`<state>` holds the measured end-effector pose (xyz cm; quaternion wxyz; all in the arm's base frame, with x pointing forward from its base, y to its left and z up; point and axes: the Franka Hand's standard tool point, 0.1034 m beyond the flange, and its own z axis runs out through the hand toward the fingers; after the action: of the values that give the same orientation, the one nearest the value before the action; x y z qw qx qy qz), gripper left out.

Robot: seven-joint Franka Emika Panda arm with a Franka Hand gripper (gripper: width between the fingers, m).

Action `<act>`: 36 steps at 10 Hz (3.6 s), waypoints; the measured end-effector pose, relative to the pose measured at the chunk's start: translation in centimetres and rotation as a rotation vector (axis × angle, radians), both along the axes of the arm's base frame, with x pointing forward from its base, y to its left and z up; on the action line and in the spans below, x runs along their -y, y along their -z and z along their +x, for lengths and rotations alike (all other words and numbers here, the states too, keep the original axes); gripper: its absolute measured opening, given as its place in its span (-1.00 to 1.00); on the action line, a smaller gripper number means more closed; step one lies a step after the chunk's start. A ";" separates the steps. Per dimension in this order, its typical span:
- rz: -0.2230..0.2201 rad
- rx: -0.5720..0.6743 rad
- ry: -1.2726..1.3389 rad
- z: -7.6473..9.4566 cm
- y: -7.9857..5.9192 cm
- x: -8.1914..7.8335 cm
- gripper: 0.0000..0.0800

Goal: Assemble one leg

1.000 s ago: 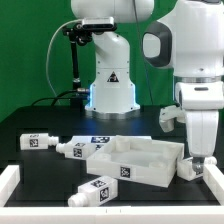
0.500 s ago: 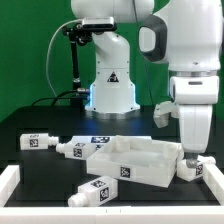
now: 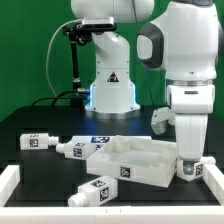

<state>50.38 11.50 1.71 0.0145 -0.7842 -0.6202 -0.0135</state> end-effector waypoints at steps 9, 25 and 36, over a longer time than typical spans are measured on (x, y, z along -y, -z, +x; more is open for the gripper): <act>-0.002 -0.024 0.000 0.2 1.1 -0.3 -0.20; -0.053 -0.107 -0.138 -0.3 -7.2 13.4 -0.20; 0.092 -0.220 -0.600 -4.5 -4.5 24.6 -0.20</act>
Offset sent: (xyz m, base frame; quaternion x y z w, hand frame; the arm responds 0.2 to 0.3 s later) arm 0.0000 0.0000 0.0000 0.0000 0.0000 0.0000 1.0000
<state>45.87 -13.15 6.21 0.1203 -0.5616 -0.8172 0.0483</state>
